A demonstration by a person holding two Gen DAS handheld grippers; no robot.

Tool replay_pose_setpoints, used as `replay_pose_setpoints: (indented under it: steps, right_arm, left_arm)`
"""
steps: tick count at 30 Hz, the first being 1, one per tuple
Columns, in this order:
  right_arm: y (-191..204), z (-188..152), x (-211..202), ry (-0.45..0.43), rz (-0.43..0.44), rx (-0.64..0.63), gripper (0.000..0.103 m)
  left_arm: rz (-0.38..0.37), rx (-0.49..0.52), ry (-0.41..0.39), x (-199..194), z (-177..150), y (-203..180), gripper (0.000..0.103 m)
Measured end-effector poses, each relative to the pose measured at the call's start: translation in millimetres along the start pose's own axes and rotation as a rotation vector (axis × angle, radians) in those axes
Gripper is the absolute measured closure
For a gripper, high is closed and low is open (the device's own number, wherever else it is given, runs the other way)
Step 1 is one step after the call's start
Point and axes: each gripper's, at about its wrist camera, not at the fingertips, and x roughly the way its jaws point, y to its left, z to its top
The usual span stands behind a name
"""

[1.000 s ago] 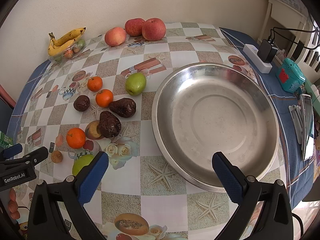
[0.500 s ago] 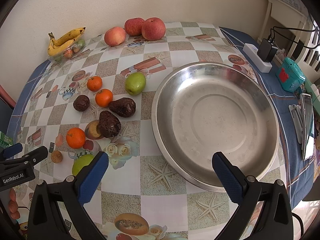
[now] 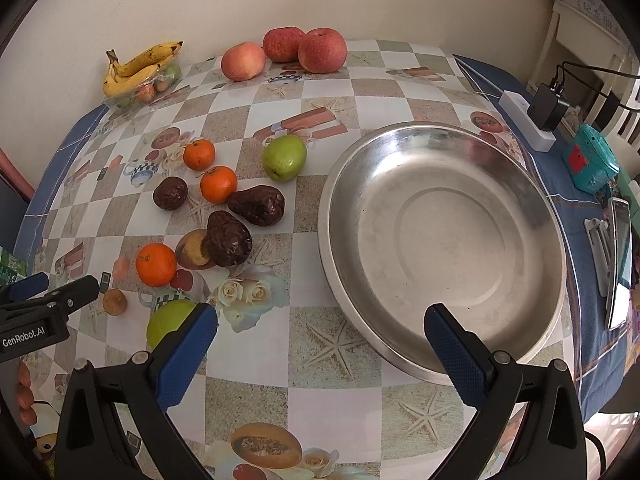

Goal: Organize fruits
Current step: 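Grasp the green pear with the right gripper while the left gripper grasps a small brown kiwi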

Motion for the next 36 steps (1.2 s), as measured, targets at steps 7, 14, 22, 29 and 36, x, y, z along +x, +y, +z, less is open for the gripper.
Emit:
replay_pose_setpoints:
  steps: [7, 14, 22, 29, 36]
  right_arm:
    - [27, 3, -1, -0.003, 0.160, -0.054, 0.000]
    - [57, 6, 13, 0.053, 0.238, -0.107, 0.000]
    - [78, 1, 35, 0.148, 0.227, -0.206, 0.000]
    - [93, -8, 49, 0.204, 0.199, -0.291, 0.000]
    - [102, -9, 48, 0.182, 0.195, -0.349, 0.017]
  left_arm:
    - [-0.060, -0.036, -0.070, -5, 9, 12, 0.000]
    - [-0.076, -0.044, -0.109, -2, 12, 15, 0.000]
    - [-0.150, -0.055, 0.050, 24, 6, 11, 0.000]
    - [-0.181, -0.088, 0.169, 45, -1, 9, 0.001]
    - [-0.228, -0.102, 0.196, 46, -3, 7, 0.020]
